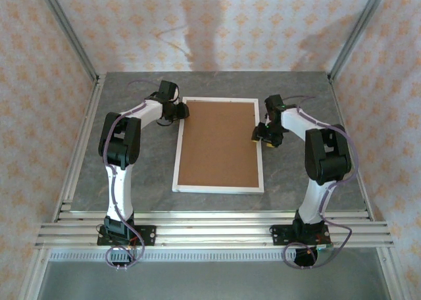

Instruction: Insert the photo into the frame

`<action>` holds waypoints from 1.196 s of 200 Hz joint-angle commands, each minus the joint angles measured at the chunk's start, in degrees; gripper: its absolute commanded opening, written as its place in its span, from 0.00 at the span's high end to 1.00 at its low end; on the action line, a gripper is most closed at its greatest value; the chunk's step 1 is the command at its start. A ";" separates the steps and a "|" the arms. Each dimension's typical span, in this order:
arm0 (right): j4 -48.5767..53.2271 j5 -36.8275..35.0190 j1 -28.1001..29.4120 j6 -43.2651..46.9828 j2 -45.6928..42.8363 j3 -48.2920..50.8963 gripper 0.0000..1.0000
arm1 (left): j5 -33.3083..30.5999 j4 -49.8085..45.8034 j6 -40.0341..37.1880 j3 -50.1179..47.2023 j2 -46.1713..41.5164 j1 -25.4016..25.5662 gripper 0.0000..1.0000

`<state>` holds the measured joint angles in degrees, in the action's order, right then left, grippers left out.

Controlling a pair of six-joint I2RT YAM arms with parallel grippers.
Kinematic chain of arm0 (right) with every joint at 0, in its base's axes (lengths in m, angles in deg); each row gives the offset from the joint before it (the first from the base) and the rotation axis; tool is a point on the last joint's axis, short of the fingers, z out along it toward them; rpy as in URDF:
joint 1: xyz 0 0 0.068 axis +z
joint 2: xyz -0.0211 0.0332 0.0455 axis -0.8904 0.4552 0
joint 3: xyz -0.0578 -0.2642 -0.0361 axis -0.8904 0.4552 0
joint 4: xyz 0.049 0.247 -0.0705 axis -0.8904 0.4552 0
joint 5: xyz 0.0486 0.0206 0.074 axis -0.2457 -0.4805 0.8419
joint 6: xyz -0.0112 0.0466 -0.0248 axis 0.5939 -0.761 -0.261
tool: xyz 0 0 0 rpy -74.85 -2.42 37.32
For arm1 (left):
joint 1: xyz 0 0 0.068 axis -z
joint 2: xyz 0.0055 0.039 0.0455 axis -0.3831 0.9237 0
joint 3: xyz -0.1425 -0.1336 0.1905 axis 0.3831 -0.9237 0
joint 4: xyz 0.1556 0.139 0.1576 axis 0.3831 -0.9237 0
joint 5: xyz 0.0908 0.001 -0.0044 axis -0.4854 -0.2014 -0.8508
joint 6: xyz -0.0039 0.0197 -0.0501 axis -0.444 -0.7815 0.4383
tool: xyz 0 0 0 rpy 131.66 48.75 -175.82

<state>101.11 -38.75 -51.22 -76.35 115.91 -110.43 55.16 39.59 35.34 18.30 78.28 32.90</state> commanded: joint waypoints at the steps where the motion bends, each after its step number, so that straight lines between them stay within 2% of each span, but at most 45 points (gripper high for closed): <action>1: -2.63 1.95 3.16 -2.22 5.66 3.57 0.43 | -0.49 -3.63 0.60 -2.79 0.39 0.16 0.69; 61: -4.46 2.21 4.72 -3.73 7.63 4.24 0.43 | -0.42 -3.13 0.87 -3.65 0.24 0.15 0.69; 133: 4.26 -4.87 3.46 -2.02 -7.02 0.74 0.41 | -1.79 -3.11 0.73 -3.93 -0.27 0.08 0.69; 194: 5.82 -5.85 3.74 -4.54 -15.78 10.33 0.41 | -1.70 -2.92 0.94 -4.04 -0.58 0.08 0.69; 239: 8.20 -2.94 4.95 -6.16 -23.10 19.68 0.42 | -1.32 -2.63 1.30 -4.55 -1.19 0.05 0.69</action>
<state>105.70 -42.59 -46.85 -80.81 97.50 -94.21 54.24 42.08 35.60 16.16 77.27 32.51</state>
